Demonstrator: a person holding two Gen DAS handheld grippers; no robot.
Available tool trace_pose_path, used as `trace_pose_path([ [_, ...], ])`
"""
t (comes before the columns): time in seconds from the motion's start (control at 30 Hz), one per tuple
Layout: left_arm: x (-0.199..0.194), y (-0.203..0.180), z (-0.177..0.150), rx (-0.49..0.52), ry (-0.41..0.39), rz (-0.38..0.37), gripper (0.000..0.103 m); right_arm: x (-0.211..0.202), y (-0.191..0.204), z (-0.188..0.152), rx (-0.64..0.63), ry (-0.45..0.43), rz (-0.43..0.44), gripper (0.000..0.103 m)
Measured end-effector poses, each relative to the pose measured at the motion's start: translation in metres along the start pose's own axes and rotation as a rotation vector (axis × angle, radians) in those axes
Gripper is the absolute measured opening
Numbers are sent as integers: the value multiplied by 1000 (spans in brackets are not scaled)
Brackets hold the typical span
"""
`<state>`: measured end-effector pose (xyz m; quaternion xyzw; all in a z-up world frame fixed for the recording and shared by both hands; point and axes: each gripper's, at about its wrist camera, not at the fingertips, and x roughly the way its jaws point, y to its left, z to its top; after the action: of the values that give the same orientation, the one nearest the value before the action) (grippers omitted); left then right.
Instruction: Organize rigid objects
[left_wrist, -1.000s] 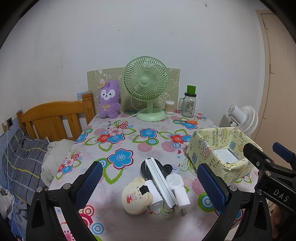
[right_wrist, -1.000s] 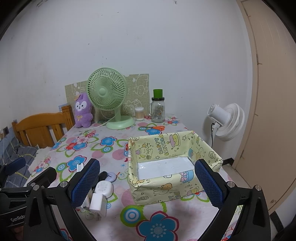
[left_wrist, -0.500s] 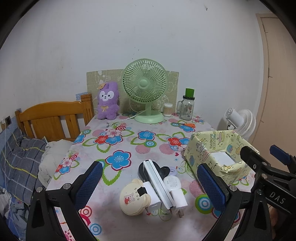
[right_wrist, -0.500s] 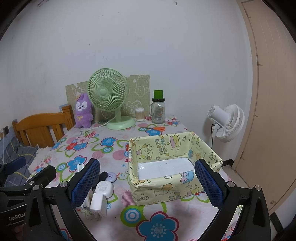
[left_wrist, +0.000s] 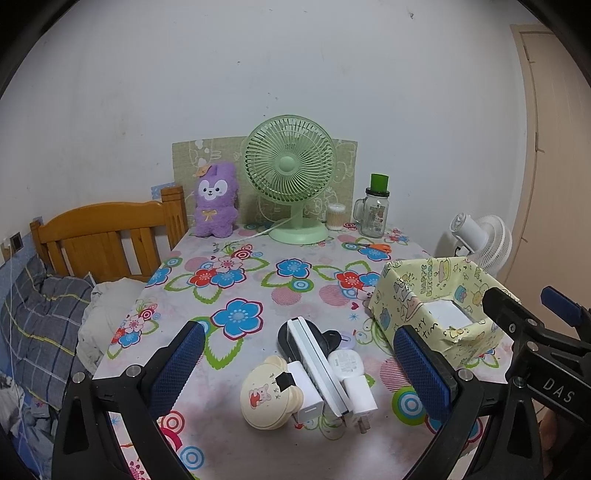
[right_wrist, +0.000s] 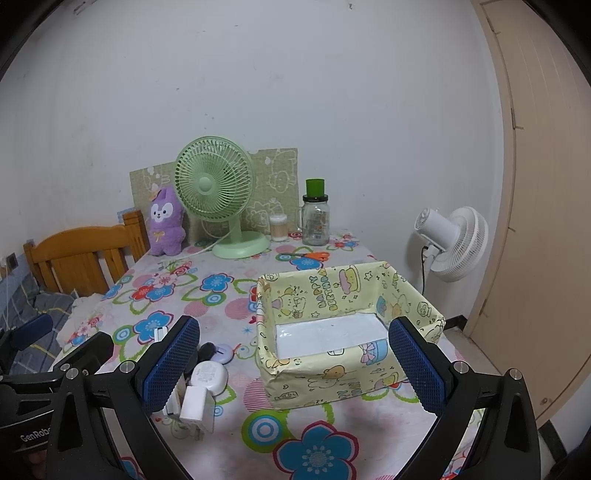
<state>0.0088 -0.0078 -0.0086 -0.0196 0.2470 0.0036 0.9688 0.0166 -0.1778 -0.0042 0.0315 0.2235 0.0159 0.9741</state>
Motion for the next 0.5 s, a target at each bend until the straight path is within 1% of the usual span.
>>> trace_pose_path([
  [0.5, 5, -2, -1, 8, 12, 2, 103, 4, -2, -2, 7, 10, -2, 103],
])
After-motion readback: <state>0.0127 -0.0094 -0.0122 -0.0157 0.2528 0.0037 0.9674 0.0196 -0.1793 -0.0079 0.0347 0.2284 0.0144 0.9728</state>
